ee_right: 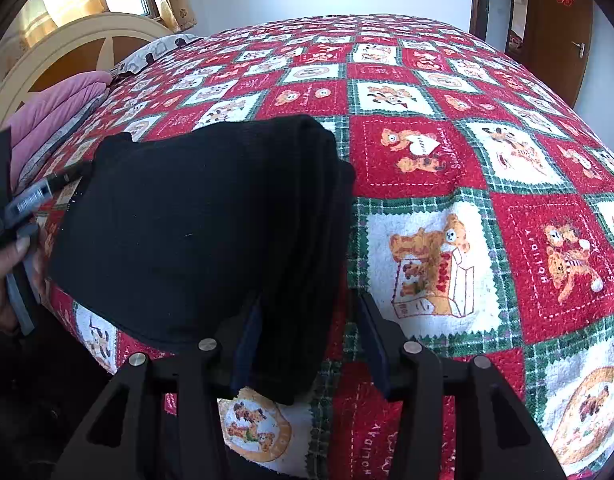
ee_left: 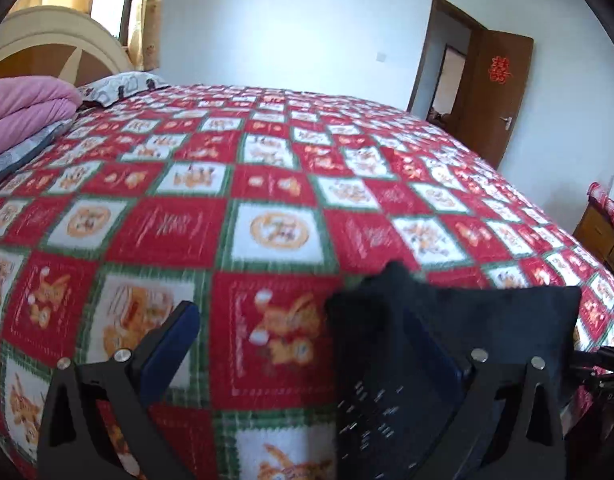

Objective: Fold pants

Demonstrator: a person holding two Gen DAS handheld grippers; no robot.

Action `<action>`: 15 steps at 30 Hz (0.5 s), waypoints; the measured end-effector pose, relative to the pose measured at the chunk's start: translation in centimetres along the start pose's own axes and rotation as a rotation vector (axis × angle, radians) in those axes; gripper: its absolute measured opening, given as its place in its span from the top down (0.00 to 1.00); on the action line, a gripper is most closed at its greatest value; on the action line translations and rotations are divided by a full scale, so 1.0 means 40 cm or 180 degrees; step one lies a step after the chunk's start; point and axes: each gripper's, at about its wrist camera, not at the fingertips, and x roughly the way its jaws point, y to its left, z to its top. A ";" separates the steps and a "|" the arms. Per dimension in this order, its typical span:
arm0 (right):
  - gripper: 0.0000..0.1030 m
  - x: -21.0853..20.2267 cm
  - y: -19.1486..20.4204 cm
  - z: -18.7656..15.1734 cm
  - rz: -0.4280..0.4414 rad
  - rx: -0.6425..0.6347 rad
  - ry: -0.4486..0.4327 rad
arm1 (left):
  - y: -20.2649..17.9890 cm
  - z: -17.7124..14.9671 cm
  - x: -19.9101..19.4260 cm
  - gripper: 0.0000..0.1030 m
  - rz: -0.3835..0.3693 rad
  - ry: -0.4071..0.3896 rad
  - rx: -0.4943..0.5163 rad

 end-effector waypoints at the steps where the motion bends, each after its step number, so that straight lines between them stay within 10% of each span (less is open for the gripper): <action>1: 0.49 -0.010 0.000 0.006 0.0007 0.0000 0.0005 | -0.009 0.006 0.004 0.00 0.0042 0.0003 0.0068; 6: 0.41 -0.117 0.026 0.050 -0.0432 -0.0068 -0.0449 | -0.042 0.029 0.046 0.00 0.0327 -0.0003 0.0360; 15: 0.39 -0.068 0.111 0.137 0.0105 -0.0121 -0.0882 | -0.052 0.012 0.076 0.00 0.0359 0.0168 0.0398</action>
